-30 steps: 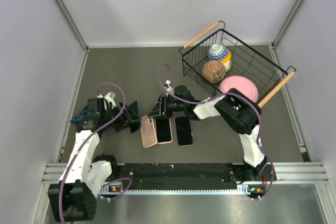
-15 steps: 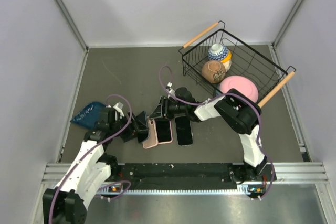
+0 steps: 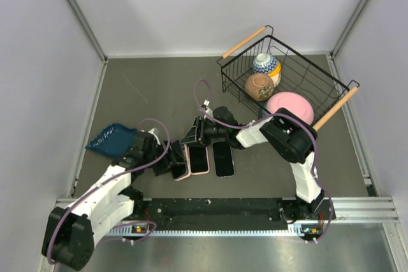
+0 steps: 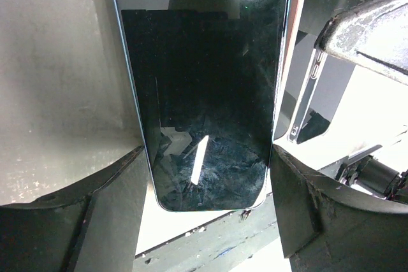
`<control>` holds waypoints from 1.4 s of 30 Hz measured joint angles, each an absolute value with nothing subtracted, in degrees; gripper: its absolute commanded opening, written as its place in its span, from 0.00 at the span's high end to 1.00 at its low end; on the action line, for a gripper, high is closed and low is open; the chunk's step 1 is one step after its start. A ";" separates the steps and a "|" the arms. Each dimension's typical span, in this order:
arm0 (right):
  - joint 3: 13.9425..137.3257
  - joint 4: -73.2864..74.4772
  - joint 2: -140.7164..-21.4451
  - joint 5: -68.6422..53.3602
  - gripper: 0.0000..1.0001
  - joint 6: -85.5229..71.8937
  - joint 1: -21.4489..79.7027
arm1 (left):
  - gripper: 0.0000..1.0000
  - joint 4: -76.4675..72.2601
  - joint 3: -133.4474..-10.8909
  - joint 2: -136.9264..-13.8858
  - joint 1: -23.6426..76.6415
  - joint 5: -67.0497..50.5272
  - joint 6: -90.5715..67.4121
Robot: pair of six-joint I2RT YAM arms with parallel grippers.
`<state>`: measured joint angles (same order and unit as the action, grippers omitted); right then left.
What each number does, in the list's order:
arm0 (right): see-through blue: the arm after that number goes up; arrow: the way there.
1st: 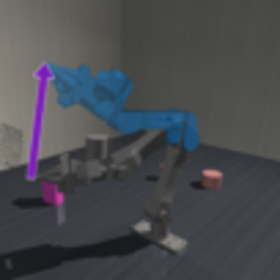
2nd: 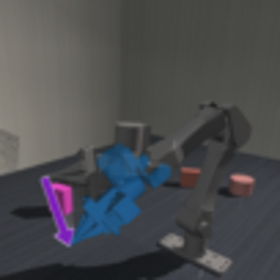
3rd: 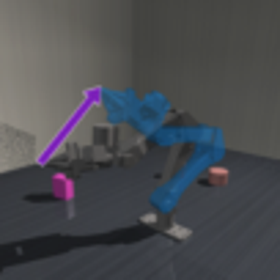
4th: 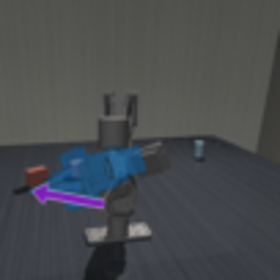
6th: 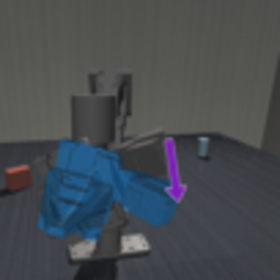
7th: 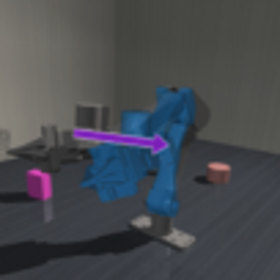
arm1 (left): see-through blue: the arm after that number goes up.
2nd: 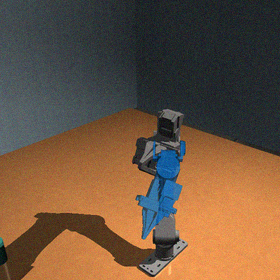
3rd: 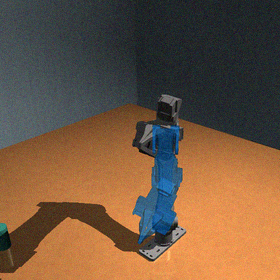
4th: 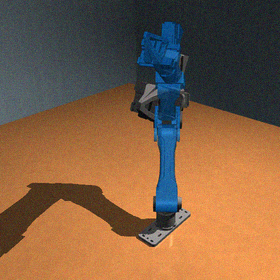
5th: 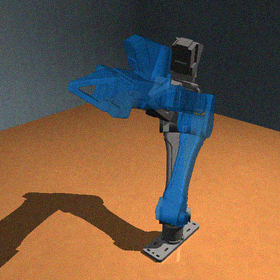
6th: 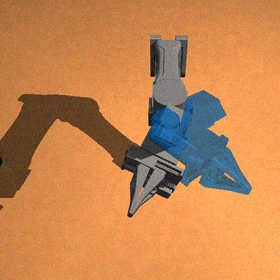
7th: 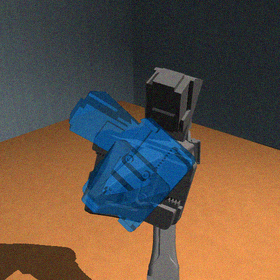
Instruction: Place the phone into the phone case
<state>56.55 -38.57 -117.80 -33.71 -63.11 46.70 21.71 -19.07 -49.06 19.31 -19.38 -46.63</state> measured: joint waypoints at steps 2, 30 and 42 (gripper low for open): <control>56.53 -38.57 -117.80 -33.74 0.53 -63.20 46.81 | 0.48 21.50 -19.07 -49.28 19.55 -19.16 -46.68; 56.66 -37.69 -119.68 -33.26 0.53 -62.76 48.25 | 0.28 27.99 -26.04 -49.93 19.49 -12.49 -43.00; 57.58 -35.81 -119.68 -32.56 0.54 -60.95 49.74 | 0.75 30.15 -29.74 -48.90 7.57 -4.62 -40.45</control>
<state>57.58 -35.81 -119.68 -32.56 -60.95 49.74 30.15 -29.74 -48.90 7.57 -4.62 -40.45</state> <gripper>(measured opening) 0.462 0.369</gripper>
